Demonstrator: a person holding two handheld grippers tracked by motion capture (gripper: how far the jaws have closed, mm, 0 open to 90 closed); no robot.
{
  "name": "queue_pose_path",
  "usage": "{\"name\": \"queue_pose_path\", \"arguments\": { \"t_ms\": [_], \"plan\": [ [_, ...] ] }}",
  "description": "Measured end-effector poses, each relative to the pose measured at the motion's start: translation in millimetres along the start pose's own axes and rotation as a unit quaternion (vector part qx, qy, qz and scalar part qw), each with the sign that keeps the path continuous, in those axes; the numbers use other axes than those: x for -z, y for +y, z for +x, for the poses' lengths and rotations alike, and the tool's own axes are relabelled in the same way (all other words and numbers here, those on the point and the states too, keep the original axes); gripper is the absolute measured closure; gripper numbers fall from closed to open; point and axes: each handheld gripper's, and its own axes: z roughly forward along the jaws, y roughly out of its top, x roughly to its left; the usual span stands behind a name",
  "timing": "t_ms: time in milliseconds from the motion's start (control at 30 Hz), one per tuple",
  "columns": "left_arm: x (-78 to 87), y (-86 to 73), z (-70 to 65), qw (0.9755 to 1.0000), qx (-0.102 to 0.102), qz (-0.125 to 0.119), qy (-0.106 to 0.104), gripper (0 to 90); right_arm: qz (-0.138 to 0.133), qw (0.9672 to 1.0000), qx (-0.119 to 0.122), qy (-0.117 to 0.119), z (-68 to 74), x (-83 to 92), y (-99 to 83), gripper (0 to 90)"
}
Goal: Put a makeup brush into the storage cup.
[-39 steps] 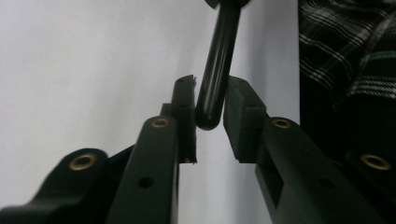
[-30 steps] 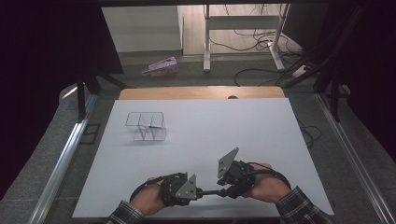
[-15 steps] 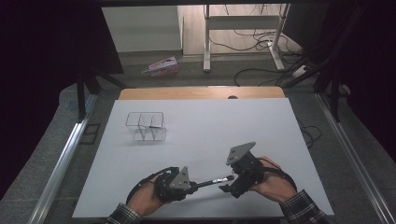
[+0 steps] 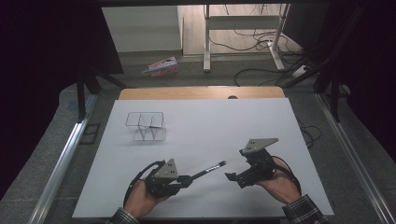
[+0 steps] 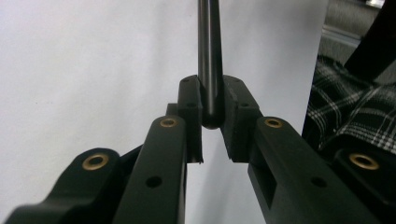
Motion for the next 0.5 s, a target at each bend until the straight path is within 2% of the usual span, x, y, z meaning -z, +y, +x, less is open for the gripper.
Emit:
{"name": "queue_pose_path", "arguments": {
  "t_ms": [233,333,500],
  "plan": [
    [3.8,-3.3,0.3,0.9989,0.030,-0.033,0.010,79.9,-0.018,0.9990,-0.040,0.008,-0.9,-0.3,-4.8,0.0],
    [4.6,-4.6,0.1,0.9976,0.045,-0.050,0.012,79.9,-0.028,0.9976,-0.059,0.022,-0.4,0.0,-4.3,0.0],
    [5.8,-5.8,-0.9,0.9949,0.065,-0.074,0.019,79.9,-0.030,0.9959,-0.076,0.039,2.7,-2.5,-3.6,0.0]
  ]
}}
